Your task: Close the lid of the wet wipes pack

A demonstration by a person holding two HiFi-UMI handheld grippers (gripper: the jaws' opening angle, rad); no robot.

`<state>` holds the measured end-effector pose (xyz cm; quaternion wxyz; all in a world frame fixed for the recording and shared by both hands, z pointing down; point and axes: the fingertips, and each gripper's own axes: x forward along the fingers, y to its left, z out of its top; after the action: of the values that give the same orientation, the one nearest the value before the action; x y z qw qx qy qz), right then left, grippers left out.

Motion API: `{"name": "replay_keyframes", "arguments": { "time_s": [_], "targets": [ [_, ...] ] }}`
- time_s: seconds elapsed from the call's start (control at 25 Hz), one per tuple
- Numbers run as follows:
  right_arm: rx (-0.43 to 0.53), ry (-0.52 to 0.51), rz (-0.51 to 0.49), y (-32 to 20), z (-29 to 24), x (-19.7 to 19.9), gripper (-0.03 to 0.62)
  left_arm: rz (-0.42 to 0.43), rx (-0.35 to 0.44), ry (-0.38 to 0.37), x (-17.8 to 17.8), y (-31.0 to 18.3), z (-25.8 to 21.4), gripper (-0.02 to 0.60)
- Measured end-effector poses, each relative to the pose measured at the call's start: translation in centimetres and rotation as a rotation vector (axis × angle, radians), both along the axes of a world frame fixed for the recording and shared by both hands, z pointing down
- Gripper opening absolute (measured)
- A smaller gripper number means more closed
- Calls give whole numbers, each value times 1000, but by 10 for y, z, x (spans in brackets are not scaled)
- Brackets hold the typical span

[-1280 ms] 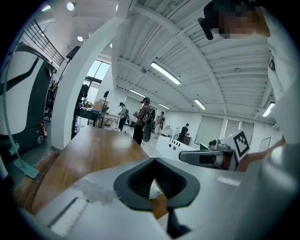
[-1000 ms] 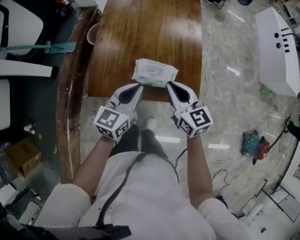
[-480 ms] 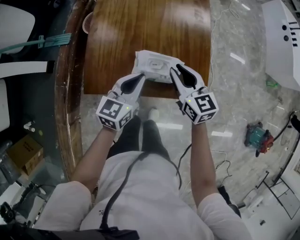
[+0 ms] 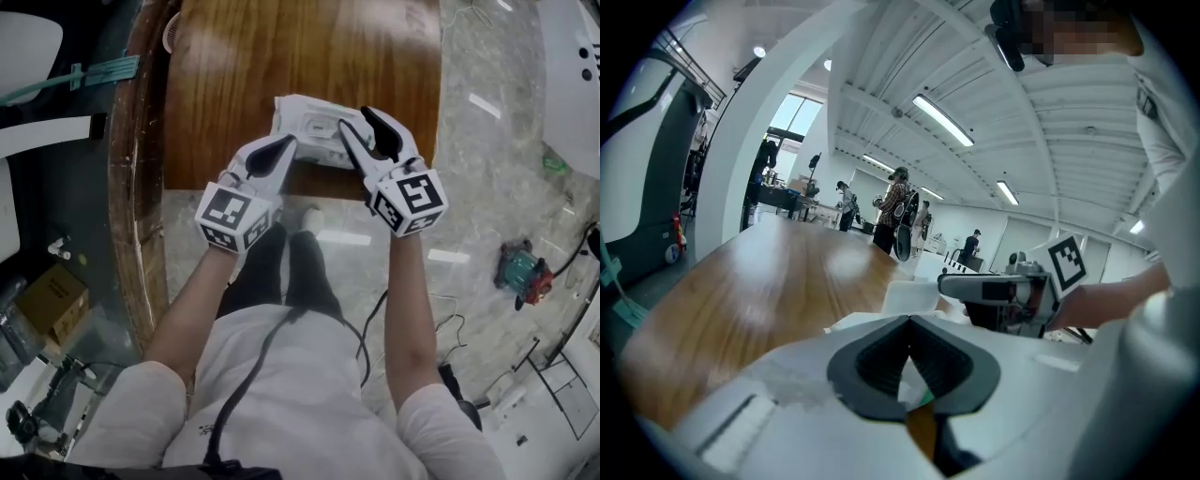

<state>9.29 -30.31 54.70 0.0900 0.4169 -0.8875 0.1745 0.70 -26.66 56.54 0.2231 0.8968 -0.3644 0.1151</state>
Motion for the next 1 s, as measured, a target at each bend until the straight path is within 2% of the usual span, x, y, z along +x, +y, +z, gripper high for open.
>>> {"name": "replay_keyframes", "arguments": {
  "time_s": [0.24, 1.0],
  "targets": [
    [5, 43, -66, -3, 8, -13, 173, 0, -11, 3, -1, -6, 9, 5],
    [2, 78, -111, 10, 7, -19, 173, -3, -5, 18, -3, 0, 2, 5]
  ]
}}
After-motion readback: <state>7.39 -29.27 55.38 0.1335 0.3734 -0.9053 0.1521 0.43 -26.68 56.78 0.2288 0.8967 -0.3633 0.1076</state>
